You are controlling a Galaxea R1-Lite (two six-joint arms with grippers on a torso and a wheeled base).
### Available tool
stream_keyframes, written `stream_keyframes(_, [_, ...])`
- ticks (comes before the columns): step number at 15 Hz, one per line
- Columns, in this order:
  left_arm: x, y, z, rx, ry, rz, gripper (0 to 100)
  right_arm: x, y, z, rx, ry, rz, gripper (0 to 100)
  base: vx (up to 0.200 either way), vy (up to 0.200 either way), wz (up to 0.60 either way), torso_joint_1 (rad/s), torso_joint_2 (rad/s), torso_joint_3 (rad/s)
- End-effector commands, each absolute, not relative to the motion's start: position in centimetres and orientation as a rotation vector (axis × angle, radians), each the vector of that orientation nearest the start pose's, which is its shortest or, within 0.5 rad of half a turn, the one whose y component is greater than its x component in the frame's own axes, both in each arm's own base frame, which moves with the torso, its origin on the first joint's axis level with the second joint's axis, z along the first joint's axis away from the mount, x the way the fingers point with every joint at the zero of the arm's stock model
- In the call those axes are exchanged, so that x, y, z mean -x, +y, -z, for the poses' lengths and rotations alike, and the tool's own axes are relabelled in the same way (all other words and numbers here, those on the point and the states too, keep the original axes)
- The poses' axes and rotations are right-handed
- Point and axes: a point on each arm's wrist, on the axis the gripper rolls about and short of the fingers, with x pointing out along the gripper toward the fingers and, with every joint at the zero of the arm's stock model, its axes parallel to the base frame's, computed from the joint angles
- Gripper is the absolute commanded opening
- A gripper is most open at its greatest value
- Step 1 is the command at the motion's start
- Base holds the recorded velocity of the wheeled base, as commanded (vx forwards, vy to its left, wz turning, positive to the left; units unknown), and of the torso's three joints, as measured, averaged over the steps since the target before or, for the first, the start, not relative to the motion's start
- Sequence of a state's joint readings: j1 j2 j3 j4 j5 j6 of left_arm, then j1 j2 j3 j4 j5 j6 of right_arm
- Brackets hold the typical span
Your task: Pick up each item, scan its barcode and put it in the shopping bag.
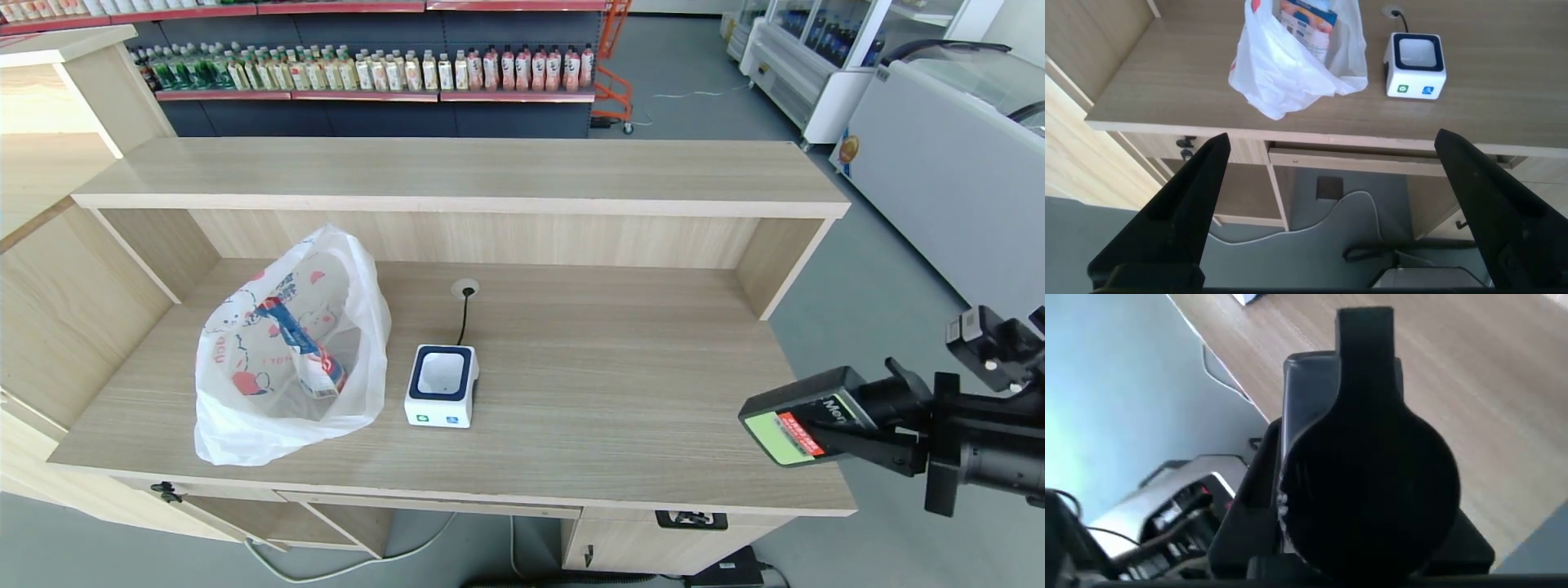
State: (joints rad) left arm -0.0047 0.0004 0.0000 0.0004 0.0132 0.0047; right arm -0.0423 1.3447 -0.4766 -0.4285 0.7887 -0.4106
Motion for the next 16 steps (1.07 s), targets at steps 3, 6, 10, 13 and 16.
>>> stream_keyframes(3, [2.3,0.0,-7.5,-0.005,0.0,-0.009,100,-21.0,1.5,-16.7,-0.223,0.374,-0.753,0,0.0,0.0,0.0,0.0,0.0,0.0])
stream_keyframes(6, [2.3,0.0,-7.5,-0.005,0.0,-0.009,100,-21.2,1.9,-18.2,-0.492,0.407,-0.725,0,0.0,0.0,0.0,0.0,0.0,0.0])
stream_keyframes(10, [2.3,0.0,-7.5,-0.005,0.0,-0.009,100,-19.7,1.9,-18.8,-0.579,0.413,-0.7,0,0.0,0.0,0.0,0.0,0.0,0.0])
stream_keyframes(13, [2.3,0.0,-7.5,-0.009,0.0,-0.009,100,-19.2,1.8,-18.8,-0.584,0.423,-0.687,0,0.0,0.067,0.0,0.001,0.0,-0.001])
stream_keyframes(16, [2.3,0.0,-7.5,-0.005,0.0,-0.009,100,-19.0,1.9,-18.8,-0.59,0.435,-0.683,0,0.0,0.2,0.0,-0.001,0.0,0.001])
